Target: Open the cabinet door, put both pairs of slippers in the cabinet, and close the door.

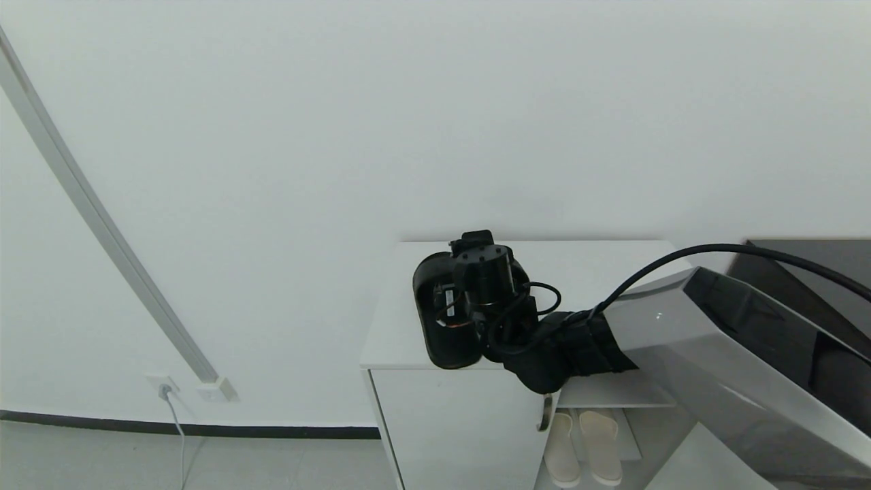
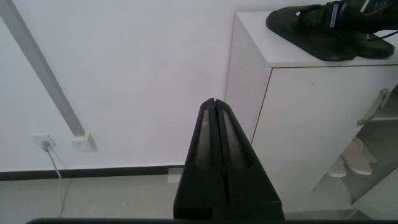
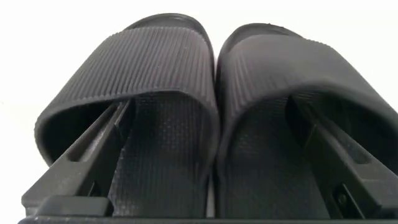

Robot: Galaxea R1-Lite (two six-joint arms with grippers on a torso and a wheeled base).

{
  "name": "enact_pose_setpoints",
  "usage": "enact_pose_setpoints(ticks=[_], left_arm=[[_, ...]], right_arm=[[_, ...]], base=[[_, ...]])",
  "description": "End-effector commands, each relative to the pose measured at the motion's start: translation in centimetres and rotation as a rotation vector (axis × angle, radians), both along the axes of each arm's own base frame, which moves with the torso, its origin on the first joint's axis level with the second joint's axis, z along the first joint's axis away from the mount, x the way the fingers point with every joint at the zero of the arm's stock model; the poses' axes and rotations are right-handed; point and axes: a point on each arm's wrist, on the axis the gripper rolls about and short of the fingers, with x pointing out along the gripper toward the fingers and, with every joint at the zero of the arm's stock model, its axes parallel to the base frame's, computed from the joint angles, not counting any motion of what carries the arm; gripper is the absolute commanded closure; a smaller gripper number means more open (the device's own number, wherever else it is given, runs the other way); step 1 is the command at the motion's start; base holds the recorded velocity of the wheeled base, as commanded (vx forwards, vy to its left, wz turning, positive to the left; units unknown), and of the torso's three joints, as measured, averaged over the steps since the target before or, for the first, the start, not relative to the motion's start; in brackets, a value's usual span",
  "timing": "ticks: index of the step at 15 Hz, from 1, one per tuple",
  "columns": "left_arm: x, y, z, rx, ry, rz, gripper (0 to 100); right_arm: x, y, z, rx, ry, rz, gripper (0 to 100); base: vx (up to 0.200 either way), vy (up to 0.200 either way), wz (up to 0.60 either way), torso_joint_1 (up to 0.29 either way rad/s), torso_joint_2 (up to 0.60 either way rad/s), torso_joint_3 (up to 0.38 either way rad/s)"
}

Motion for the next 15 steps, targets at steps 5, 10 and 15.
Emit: enact_pose_setpoints(ticks=[5, 10, 15], left_arm=[[0.01, 0.0, 0.0, 0.0, 0.001, 0.001, 100], [0.01, 0.03, 0.0, -0.001, 0.001, 0.013, 100], [0.01, 0.03, 0.0, -0.001, 0.001, 0.013, 100]], right_arm=[[0.92, -0.02, -0.96, -0.001, 0.005, -0.012, 100], [0.9, -0.04, -1.03, 0.002, 0.007, -0.013, 100], [0.66, -0.17, -0.11, 0.016, -0.007, -0.016, 100]], base=[[0.0, 0.0, 0.0, 0.0, 0.0, 0.0], [0.0, 0.0, 0.0, 0.0, 0.0, 0.0], [0.0, 0.0, 0.0, 0.0, 0.0, 0.0]])
